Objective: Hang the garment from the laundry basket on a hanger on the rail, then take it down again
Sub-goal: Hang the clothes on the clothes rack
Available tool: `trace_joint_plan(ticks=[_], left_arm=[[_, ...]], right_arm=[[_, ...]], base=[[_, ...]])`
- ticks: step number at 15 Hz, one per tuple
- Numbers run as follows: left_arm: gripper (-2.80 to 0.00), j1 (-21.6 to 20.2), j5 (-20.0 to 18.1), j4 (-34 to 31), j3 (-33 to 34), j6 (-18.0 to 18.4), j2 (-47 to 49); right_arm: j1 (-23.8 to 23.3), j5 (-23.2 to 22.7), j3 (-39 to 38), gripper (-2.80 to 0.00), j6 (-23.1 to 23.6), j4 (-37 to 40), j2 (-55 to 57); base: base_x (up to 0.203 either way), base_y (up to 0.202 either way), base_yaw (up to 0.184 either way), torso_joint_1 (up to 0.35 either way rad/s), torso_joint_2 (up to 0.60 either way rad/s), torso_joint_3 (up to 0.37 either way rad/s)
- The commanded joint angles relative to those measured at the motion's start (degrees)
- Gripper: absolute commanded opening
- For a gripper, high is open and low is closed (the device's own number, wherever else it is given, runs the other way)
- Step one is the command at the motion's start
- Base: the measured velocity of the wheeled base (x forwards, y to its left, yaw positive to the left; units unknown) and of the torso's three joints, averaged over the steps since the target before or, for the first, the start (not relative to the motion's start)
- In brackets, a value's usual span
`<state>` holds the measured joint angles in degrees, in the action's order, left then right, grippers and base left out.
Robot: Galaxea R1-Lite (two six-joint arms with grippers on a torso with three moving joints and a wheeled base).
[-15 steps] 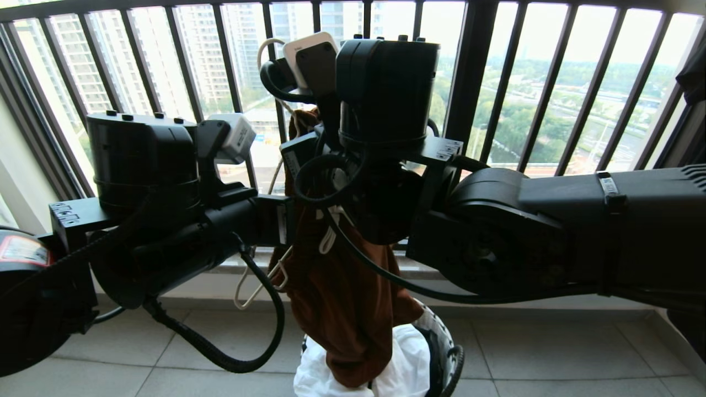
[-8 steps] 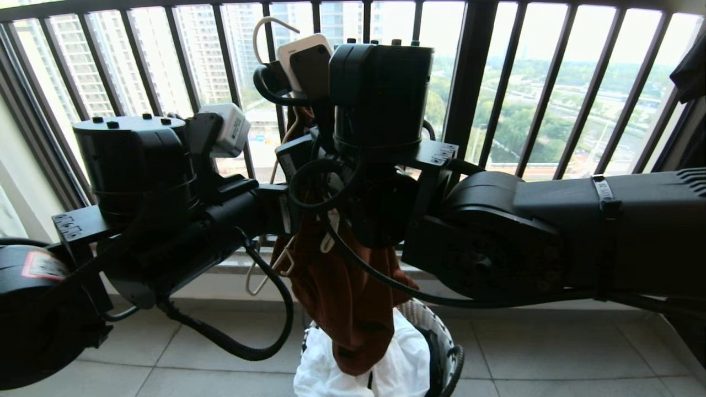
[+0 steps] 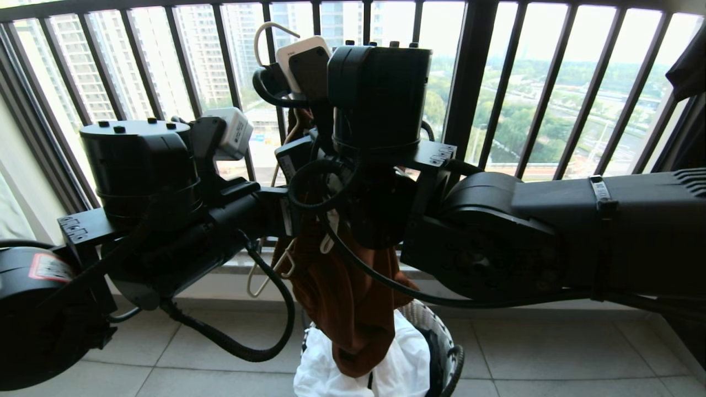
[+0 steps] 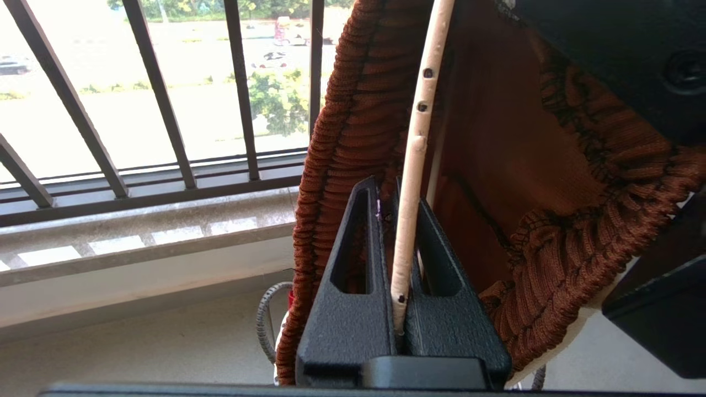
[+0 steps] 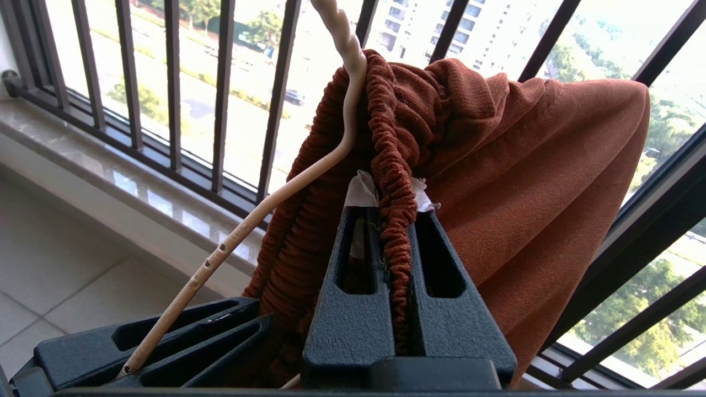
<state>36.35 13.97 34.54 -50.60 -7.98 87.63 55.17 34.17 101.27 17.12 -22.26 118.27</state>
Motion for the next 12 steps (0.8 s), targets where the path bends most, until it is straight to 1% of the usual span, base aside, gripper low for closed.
trace_joint_plan(ticks=[1,7,12], left_arm=[[-2.8,-0.1,0.2,0.4,0.0,-0.1,-0.1],[-2.8,-0.2,0.2,0.4,-0.2,-0.2,-0.4],[-2.8,-0.6,0.2,0.4,-0.3,-0.4,-0.5]], right_arm=[[0.0,0.3,0.1,0.0,0.0,-0.2,0.0],[0.2,1.5,-0.7,0.0,0.0,-0.2,-1.6],[0.3,2.7,-6.3,0.0,0.0,-0.1,-6.6]], base=[[0.0,0.0,0.0,0.0,0.0,0.0],[0.0,0.0,0.0,0.0,0.0,0.0],[0.0,0.0,0.0,0.0,0.0,0.0]])
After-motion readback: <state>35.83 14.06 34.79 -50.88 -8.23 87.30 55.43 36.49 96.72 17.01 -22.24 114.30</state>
